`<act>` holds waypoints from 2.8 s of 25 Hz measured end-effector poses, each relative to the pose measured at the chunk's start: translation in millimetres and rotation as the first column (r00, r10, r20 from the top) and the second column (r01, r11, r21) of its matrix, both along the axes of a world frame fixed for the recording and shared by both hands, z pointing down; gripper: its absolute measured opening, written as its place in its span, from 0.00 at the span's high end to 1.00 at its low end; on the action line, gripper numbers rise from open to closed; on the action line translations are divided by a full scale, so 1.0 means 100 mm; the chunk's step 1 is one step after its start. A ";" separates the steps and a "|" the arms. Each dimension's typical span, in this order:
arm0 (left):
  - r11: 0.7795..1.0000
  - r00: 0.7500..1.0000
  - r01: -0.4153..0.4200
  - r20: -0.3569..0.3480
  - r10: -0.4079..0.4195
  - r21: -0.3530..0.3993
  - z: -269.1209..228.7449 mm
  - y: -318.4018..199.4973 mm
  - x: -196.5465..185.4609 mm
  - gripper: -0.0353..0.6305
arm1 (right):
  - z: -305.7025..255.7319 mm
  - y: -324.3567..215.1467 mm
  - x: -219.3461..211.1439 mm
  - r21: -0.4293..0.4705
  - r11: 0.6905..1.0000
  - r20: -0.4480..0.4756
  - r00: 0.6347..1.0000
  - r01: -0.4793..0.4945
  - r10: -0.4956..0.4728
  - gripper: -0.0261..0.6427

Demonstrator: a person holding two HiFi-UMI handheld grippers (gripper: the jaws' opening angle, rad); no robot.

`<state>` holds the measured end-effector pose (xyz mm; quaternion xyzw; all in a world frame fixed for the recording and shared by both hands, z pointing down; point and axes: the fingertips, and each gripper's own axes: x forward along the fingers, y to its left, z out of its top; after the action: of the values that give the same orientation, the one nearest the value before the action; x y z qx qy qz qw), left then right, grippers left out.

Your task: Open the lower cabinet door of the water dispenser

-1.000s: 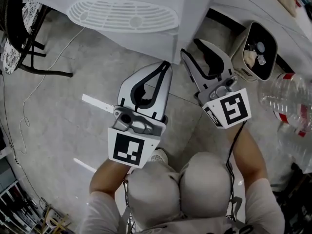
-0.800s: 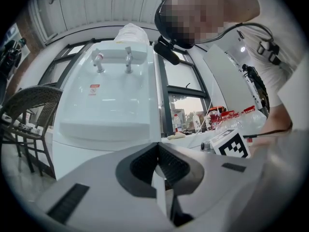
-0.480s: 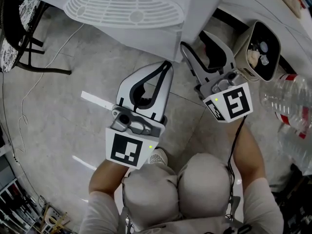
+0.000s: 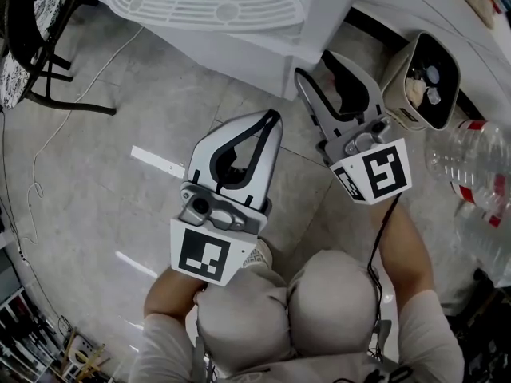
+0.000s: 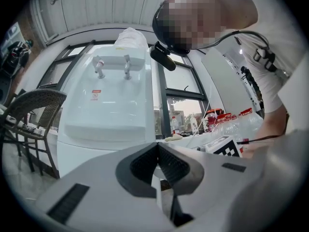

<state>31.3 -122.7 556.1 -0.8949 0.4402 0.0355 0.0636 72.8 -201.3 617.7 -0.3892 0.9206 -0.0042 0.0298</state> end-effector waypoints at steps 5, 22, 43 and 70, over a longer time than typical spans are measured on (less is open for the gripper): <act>1.000 1.000 0.026 0.003 -0.026 -0.007 -0.01 0.16 -0.17 0.94 | 0.00 0.40 -0.17 -0.008 0.995 0.020 0.995 0.096 -0.096 0.70; 0.973 0.972 0.231 0.055 -0.230 -0.022 0.03 0.75 -1.19 0.94 | -0.09 1.36 -1.34 0.021 0.882 0.036 0.881 0.471 -0.472 0.86; 0.801 0.797 0.598 0.128 -0.590 -0.031 0.09 1.02 -2.44 0.94 | -0.12 1.64 -2.72 0.049 0.766 0.015 0.766 0.641 -0.642 0.86; 0.709 0.711 0.703 0.100 -0.696 -0.055 0.27 1.10 -3.09 0.94 | -0.09 1.44 -3.71 0.057 0.770 -0.050 0.772 0.635 -0.633 0.90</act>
<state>-278.2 -13.1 582.6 -0.6641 0.7448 -0.0431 0.0484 -298.6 -56.8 608.7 -0.0547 0.9978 0.0239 0.0278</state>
